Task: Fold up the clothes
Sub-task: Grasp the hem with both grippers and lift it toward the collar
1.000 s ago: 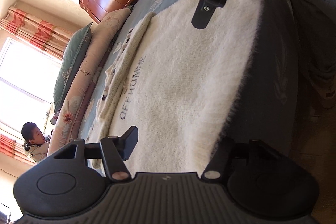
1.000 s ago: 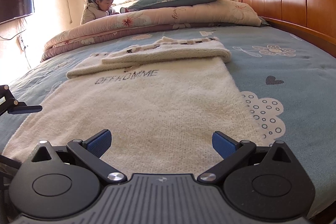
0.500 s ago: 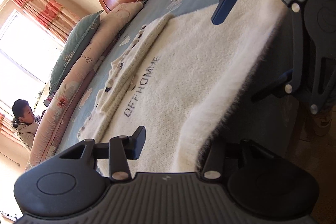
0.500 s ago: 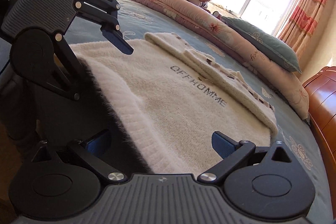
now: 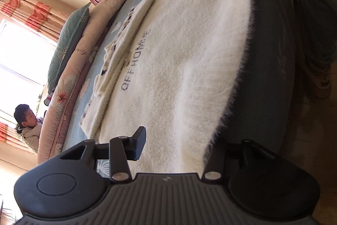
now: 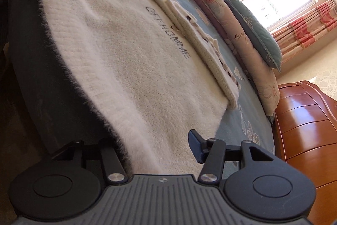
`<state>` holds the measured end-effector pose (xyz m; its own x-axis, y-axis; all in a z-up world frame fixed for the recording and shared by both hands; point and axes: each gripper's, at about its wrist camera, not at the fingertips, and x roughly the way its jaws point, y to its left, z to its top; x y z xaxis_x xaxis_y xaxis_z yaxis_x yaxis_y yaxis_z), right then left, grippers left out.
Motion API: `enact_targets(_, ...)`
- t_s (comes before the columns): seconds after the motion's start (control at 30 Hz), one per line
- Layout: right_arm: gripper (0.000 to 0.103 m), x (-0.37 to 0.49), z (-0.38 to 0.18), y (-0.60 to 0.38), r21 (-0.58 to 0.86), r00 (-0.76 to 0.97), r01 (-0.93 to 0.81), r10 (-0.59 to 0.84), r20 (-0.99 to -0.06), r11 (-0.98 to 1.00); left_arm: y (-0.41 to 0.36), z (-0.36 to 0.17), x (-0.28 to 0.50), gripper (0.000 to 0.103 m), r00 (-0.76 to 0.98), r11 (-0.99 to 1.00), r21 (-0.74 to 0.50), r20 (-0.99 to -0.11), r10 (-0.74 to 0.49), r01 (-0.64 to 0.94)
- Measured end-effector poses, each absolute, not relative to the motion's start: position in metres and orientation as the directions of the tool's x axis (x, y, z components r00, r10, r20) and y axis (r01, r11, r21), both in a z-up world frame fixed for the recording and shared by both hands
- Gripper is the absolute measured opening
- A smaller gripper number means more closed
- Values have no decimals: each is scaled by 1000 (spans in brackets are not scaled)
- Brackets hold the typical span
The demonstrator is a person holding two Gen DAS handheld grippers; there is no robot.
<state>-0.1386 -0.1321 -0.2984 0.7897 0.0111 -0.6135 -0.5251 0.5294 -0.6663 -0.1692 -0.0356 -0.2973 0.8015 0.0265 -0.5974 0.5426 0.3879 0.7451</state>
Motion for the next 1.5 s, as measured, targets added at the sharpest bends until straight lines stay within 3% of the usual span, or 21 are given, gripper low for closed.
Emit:
enact_targets(0.07, 31, -141, -301, -128, -669, 781, -549, 22, -624, 501, -37, -301, -173, 40, 793, 341, 753, -608, 33, 563)
enact_targets(0.1, 25, -142, -302, -126, -669, 777, -559, 29, -629, 490, -38, -302, -174, 29, 785, 319, 751, -618, 36, 578)
enact_targets(0.13, 15, -143, -303, -124, -672, 777, -564, 34, -628, 479, -40, -304, -175, 24, 777, 297, 750, -628, 38, 592)
enact_targets(0.17, 13, -144, -304, -122, -681, 783, -563, 37, -621, 468, -42, -305, -177, 17, 769, 274, 747, -638, 41, 605)
enact_targets(0.2, 13, -145, -304, -120, -690, 788, -560, 38, -615, 458, -43, -307, -178, 10, 767, 251, 750, -640, 43, 612)
enact_targets(0.3, 10, -146, -302, -118, -710, 800, -553, 37, -599, 436, -45, -309, -179, 7, 781, 212, 770, -622, 44, 601)
enact_targets(0.83, 10, -119, -278, -121, -721, 805, -559, 57, -591, 410, -34, -276, -152, 8, 816, 245, 793, -578, 15, 557)
enact_targets(1.5, 10, -21, -260, -126, -733, 846, -498, 74, -528, 463, -25, -260, -48, 8, 873, 326, 831, -486, 34, 450)
